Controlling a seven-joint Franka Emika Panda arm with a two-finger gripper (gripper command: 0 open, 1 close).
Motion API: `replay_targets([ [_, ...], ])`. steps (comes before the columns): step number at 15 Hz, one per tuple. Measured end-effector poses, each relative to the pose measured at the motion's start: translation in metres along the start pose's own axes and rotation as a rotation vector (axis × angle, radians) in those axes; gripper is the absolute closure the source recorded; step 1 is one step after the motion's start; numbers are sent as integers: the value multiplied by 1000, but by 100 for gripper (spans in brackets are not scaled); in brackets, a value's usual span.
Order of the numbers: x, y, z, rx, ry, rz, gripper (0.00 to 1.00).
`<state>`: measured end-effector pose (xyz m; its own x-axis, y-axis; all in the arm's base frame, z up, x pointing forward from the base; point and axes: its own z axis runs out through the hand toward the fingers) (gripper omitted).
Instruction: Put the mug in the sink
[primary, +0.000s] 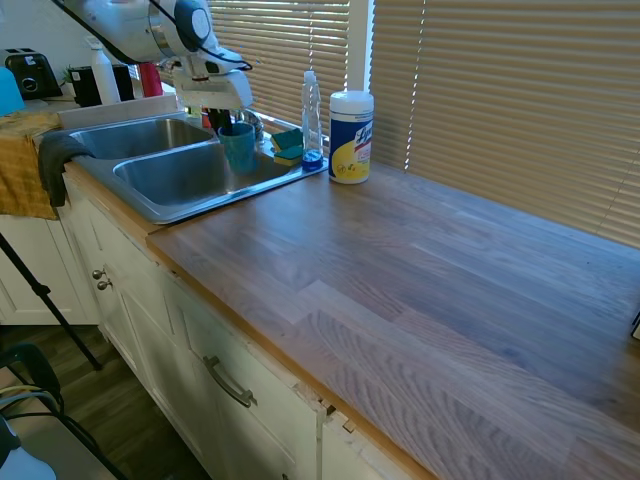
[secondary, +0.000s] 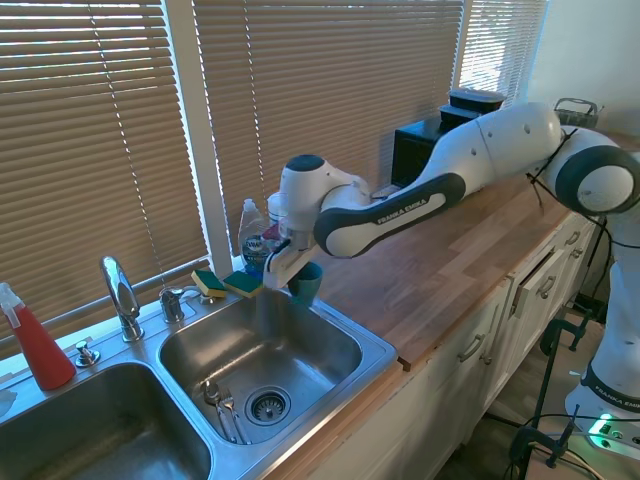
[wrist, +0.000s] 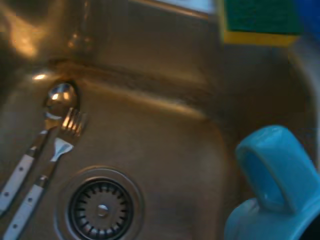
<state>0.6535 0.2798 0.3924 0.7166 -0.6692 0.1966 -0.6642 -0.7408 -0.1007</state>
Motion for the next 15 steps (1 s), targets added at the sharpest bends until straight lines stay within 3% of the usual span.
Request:
replay_targets([
  [7, -2, -42, 112, -80, -65, 26, 100],
  [15, -11, -51, 192, -127, -120, 48, 100],
])
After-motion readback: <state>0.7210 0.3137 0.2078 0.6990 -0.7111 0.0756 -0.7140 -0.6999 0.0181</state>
